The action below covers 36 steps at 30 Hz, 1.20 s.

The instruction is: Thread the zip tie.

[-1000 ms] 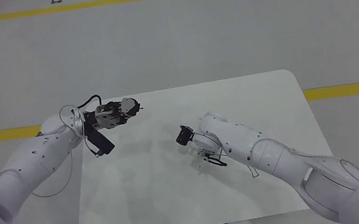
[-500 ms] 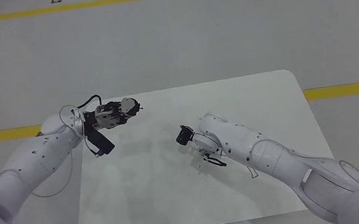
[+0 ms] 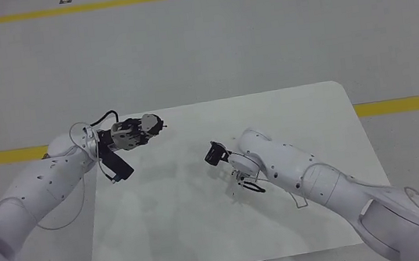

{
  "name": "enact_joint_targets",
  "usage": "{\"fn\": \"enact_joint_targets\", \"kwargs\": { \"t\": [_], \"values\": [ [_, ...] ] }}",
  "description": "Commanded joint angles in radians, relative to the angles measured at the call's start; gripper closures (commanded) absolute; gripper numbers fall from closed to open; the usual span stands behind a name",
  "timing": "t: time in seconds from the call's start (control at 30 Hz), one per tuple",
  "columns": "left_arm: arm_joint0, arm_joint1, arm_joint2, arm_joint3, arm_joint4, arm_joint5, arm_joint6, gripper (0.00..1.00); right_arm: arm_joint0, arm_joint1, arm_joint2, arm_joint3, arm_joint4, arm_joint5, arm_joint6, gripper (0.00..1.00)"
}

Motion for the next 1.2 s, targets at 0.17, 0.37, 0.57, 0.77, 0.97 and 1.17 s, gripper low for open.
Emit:
{"fn": "enact_joint_targets", "kwargs": {
  "t": [0.17, 0.37, 0.57, 0.77, 0.97, 1.17],
  "values": [
    [0.000, 0.000, 0.000, 0.000, 0.000, 0.000, 0.000, 1.00, -0.009, 0.021, 0.003, -0.030, 0.007, 0.005, 0.000, 0.98],
    [0.000, 0.000, 0.000, 0.000, 0.000, 0.000, 0.000, 1.00, -0.007, 0.032, -0.003, -0.042, 0.017, 0.012, 0.000, 0.92],
    [0.000, 0.000, 0.000, 0.000, 0.000, 0.000, 0.000, 1.00, -0.003, 0.037, -0.011, -0.045, 0.027, 0.016, 0.000, 0.88],
    [0.000, 0.000, 0.000, 0.000, 0.000, 0.000, 0.000, 1.00, 0.000, 0.035, -0.029, -0.034, 0.027, 0.013, 0.000, 0.87],
    [0.000, 0.000, 0.000, 0.000, 0.000, 0.000, 0.000, 1.00, 0.014, 0.022, -0.067, -0.004, 0.019, 0.021, 0.000, 0.85],
    [0.000, 0.000, 0.000, 0.000, 0.000, 0.000, 0.000, 1.00, 0.032, 0.005, -0.102, 0.024, 0.005, 0.042, 0.000, 0.80]
  ]
}}
